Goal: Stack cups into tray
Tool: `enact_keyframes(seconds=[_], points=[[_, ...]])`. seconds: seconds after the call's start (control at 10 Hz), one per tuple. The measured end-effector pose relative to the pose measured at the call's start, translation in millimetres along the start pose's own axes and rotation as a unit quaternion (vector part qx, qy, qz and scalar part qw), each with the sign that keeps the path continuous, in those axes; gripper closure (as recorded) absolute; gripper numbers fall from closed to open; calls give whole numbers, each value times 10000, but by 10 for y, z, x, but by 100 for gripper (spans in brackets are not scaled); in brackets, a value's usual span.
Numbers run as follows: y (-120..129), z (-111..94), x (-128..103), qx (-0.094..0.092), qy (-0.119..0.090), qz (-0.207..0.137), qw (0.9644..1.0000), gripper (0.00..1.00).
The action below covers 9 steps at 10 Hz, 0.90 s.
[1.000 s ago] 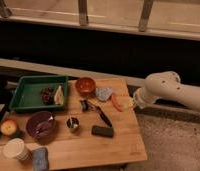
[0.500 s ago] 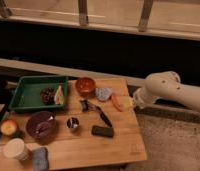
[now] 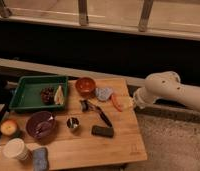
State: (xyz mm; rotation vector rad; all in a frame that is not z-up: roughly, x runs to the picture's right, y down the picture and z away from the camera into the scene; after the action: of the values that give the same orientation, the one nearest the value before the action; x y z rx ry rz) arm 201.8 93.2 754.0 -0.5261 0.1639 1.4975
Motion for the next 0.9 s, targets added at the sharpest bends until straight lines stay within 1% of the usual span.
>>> enact_keyframes(seconds=[0.3,0.4,0.5,0.7,0.8,0.9], points=[[5,3,0,29,6,-59,10000,37],[23,-8,-17,46,-15,-141,9999,37],[135,-19,-59,56,-48,-345,9994,37],[550,-21,-169,63,-118,-891,9959,37],[754,-1,-216,63,-135,-1092,9939,37],[1093,47,-284,39,-144,-1405,9900,37]])
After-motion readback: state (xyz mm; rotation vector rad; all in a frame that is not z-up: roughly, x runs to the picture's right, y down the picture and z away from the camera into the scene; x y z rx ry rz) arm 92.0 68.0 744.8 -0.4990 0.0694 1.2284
